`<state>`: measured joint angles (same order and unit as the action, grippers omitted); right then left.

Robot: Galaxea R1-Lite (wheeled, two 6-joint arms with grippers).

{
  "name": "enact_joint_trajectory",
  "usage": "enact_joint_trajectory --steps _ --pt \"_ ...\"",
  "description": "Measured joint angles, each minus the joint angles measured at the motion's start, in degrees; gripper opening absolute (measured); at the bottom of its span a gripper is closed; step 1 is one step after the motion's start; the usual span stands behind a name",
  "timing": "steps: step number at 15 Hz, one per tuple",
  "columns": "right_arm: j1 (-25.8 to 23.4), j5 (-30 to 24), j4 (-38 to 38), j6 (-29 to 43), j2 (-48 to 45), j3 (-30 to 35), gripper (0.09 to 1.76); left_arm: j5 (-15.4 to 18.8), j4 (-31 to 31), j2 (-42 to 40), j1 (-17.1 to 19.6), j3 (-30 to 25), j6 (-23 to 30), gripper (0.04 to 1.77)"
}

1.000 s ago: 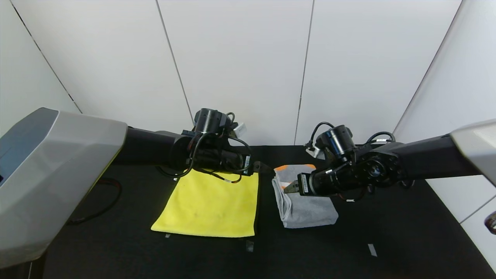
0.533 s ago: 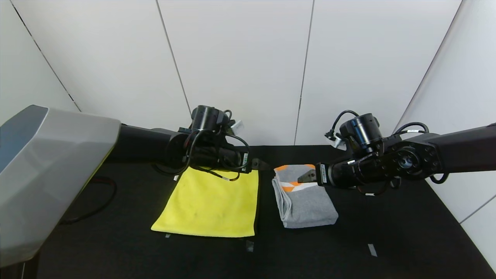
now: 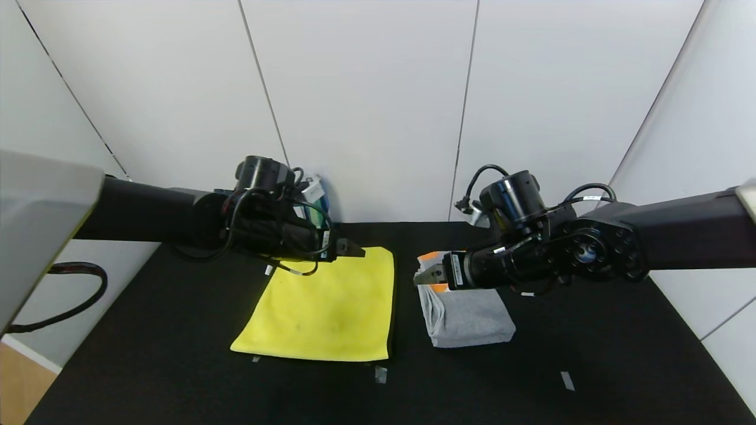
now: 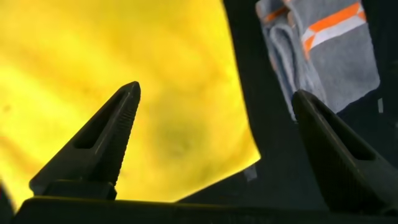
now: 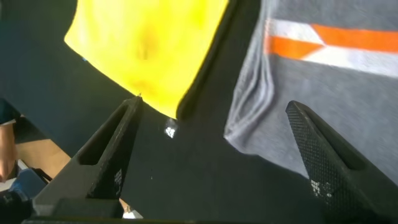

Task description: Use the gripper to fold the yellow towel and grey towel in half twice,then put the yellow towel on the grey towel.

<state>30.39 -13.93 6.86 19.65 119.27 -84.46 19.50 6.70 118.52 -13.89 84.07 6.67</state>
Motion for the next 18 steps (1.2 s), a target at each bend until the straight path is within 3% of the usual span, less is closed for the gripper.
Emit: enact_joint_trajectory --steps 4,6,9,11,13,16,18 --pt "4.3 0.0 0.0 0.1 3.0 -3.1 1.68 0.3 0.3 -5.3 7.2 -9.7 -3.2 1.72" --pt "5.5 0.0 0.0 0.4 4.7 -4.8 1.69 -2.1 0.4 -8.7 9.7 -14.8 -3.7 1.72" --pt "7.1 0.0 0.0 0.6 7.0 -6.7 1.69 -8.5 0.0 -12.8 12.9 -21.7 -4.3 1.72" --pt "7.5 0.1 -0.2 2.2 8.4 -7.7 1.7 -9.3 -0.4 -14.1 14.6 -25.3 -4.4 1.72" --pt "8.1 0.0 -0.3 2.8 9.6 -8.5 1.7 -6.9 -0.5 -15.0 15.8 -28.0 -4.3 1.72" --pt "8.2 0.2 -0.5 2.9 11.5 -9.4 1.7 0.9 -0.5 -15.5 17.9 -30.7 -4.5 1.72" --pt "8.9 0.2 -0.5 3.0 12.9 -9.7 1.7 4.2 -0.6 -14.9 20.0 -31.3 -5.8 1.72"
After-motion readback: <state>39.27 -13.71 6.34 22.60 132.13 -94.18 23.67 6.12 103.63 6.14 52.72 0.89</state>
